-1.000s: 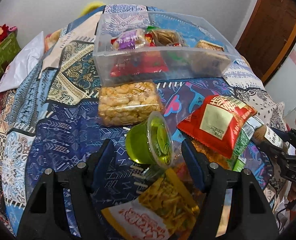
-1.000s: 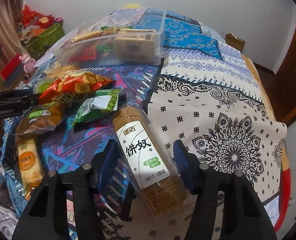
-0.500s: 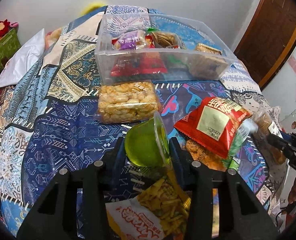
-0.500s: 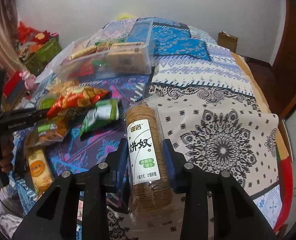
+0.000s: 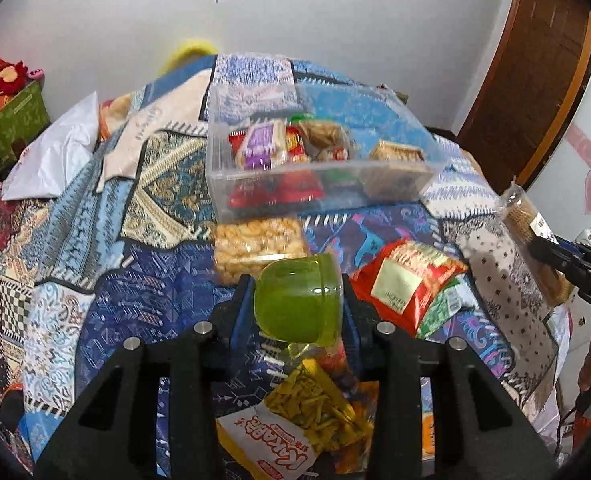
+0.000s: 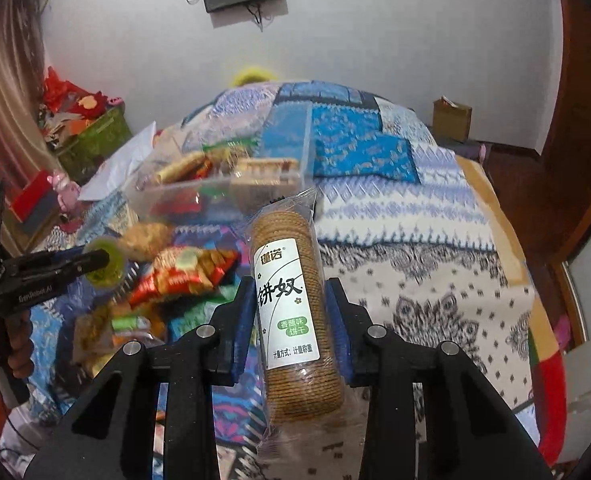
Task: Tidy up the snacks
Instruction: 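Lower the jelly cup and biscuit roll into the clear box and release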
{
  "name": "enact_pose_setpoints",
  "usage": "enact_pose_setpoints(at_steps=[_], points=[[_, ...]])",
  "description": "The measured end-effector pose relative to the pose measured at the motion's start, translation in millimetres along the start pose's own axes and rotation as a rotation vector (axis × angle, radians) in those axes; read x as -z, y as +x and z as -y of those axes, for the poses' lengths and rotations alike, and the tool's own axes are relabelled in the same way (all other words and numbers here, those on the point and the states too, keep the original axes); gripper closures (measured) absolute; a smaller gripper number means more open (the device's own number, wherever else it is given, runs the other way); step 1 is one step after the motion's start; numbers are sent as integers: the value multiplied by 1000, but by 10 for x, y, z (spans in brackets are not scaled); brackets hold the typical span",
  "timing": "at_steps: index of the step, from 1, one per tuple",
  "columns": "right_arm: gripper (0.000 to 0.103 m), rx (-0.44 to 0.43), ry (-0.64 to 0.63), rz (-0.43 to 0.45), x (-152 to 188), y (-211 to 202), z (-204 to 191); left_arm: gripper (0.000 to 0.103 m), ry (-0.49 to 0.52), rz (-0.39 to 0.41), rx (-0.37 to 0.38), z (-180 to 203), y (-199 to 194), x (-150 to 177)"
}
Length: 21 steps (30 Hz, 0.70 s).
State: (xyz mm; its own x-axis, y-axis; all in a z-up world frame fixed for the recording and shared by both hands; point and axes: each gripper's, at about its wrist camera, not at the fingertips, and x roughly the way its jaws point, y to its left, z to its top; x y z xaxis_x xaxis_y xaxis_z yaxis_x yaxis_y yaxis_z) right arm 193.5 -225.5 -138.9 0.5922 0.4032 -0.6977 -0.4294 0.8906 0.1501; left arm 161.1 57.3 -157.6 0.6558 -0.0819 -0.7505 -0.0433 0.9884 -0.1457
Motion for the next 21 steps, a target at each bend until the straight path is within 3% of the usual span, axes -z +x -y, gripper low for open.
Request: enact_pose_setpoints(at_steps=[11,21], points=[[71,-37,-15,81,-454,94,-191,63,-17,111,9,-38,-207,-455],[71,-65,-7,127,-839,293,-303,63,-27,156,25,7,-44,-864]])
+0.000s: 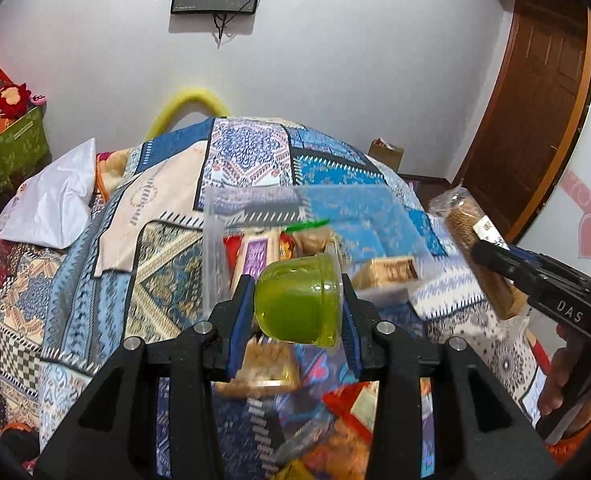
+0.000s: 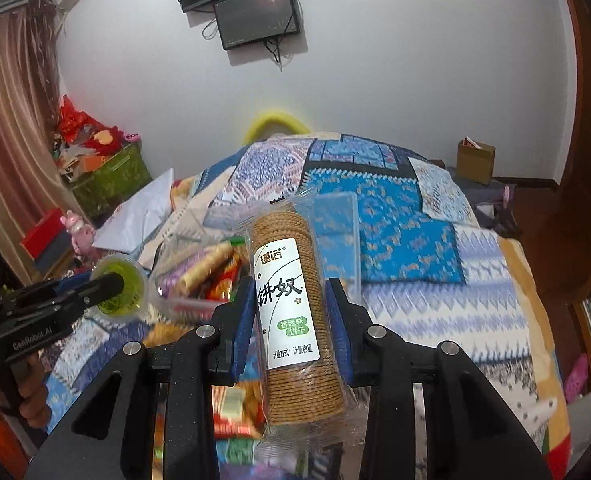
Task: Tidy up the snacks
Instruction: 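Lower the jelly cup and biscuit roll into the clear box and release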
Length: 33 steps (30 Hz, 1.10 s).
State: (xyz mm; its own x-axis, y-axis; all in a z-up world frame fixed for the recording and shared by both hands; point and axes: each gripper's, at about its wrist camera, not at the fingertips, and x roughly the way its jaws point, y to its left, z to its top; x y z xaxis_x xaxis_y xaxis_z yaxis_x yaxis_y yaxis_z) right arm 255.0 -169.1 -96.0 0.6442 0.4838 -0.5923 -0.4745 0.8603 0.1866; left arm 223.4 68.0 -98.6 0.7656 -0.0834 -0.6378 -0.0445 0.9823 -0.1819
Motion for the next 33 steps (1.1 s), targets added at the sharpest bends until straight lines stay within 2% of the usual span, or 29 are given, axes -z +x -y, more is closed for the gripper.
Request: enact_pose_setpoints(at_steps=[7,20,25,33], points=[[71,-5,6,-10,-180,301,-13,63,-16,-14,18,70,340,-171],[71,28,13,-101,-319,942,72,63,9,-100,-7,198,1135,-240],[71,44,19,-134,-275,1104,136,63,8,-121,-19,187,1318,-203],[71,41,29,-161,-239,1215,186,63,8,-122,-40,180,1373,-187]])
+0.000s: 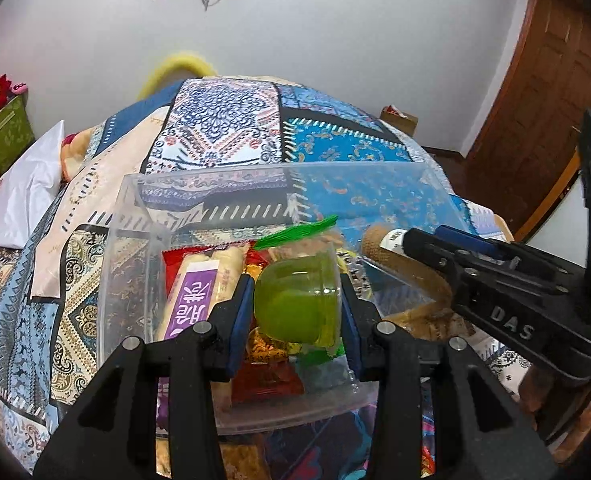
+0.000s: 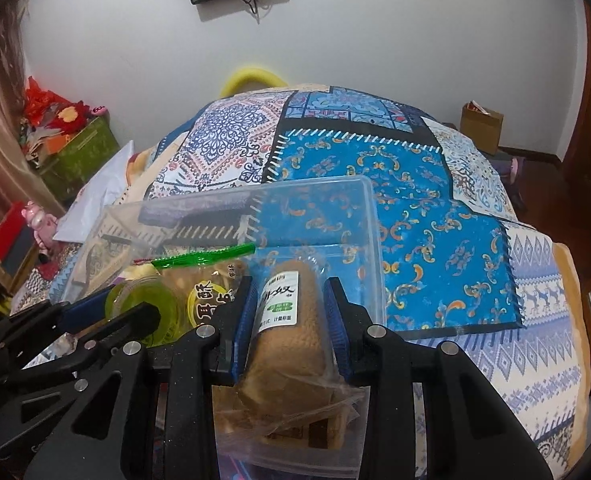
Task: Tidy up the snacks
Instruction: 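Lower the jelly cup and biscuit roll into the clear box and release, then grasp the KAKAPO chip bag with left tool while right tool grasps the round bread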
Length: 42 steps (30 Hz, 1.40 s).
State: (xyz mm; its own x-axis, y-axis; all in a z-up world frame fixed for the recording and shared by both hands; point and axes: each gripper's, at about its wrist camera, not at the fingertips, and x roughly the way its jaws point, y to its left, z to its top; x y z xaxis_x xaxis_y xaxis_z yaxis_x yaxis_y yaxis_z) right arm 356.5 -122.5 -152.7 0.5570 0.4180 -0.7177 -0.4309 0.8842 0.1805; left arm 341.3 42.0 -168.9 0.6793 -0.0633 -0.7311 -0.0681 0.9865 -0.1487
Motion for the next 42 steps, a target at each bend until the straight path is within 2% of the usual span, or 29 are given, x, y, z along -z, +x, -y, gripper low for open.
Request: enact_pose_setpoints(at_steps=[2,5,8,11,14,16,19,24,27,28,35,42], points=[[71,6,-6,-2,-9,-13,-18,62,-11,-9,-21,-28,15,0],[68,21,-15,-6,-14,-44,-30,62,-48,-27,-2,-94,-20,6],[49,18,-2,8,-9,-147,-6,58,-59,-8,16,-116,-159,1],[41,23,3,56,4,-366,-25,56,-37,20,20,-72,-366,-22],[41,25,-14,74,2,-533,-71,55,-8,52,15,-17,-619,-24],[40,20,-27,89,22,-677,-113,46,5,71,12,1,-777,-12],[40,26,-51,112,79,-870,-188,45,26,94,6,7,-1028,34],[37,21,-87,143,225,-1184,-312,44,53,94,-3,-29,-1379,210],[32,12,-99,157,328,-1335,-378,35,64,91,-15,-86,-1559,377],[32,13,-103,160,369,-1380,-392,35,65,90,-17,-110,-1610,436],[32,11,-131,147,731,-1571,-509,35,72,19,-43,-297,-1760,935],[32,-28,-121,66,1174,-1511,-621,35,53,-60,-49,-427,-1793,1422]])
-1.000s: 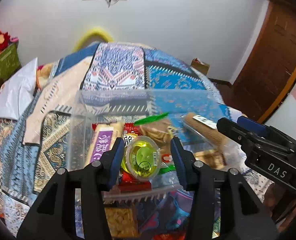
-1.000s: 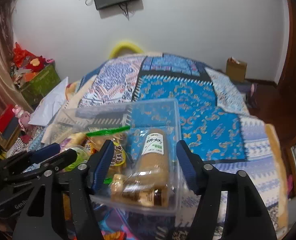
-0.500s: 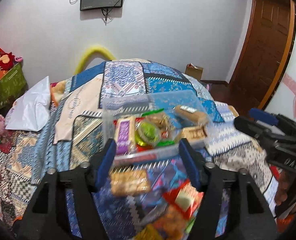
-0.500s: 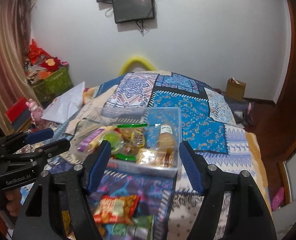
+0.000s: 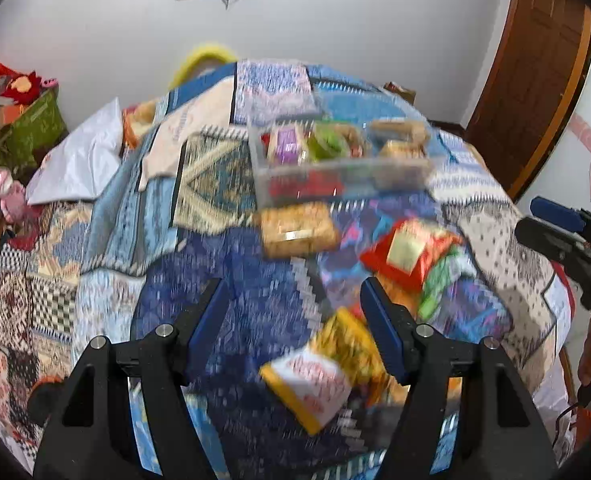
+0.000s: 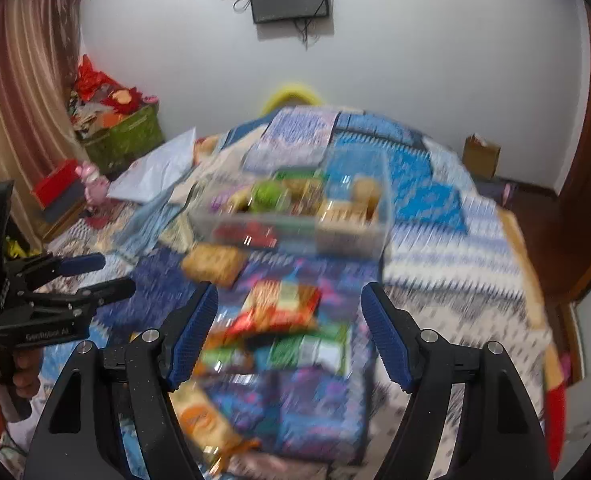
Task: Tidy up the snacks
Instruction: 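Grasp the KAKAPO chip bag with left tool while right tool grasps the round bread, then carry the chip bag and round bread into the clear box and release both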
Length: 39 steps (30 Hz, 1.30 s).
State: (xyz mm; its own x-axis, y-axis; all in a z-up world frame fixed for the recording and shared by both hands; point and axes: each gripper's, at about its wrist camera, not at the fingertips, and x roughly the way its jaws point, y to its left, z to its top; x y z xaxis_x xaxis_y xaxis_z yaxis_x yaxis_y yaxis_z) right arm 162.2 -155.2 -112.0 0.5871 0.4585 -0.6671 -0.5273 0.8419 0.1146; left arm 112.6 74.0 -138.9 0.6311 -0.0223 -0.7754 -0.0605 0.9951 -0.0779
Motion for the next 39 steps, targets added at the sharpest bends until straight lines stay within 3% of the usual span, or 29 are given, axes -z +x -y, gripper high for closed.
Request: enact_pose_setpoints(at_steps=[12,19,25,29,36,38,39], points=[[32,-98,-27,-191,709,318,-345,35,-28,-87,21,-59,42,556],[34,-159,-63,-273,842,543,-491,35,5,-105,46,-39,110,666],[58,-168,-65,-264,820,581,-474,35,57,-110,47,45,259,602],[61,-153,-56,-251,790,589,-411,35,60,-131,83,79,411,538],[66,-116,-4,-232,742,604,-224,35,36,-159,81,118,694,498],[67,-115,7,-227,751,580,-193,39,20,-137,80,100,692,486],[67,-112,10,-222,756,555,-181,46,17,-127,83,95,683,486]])
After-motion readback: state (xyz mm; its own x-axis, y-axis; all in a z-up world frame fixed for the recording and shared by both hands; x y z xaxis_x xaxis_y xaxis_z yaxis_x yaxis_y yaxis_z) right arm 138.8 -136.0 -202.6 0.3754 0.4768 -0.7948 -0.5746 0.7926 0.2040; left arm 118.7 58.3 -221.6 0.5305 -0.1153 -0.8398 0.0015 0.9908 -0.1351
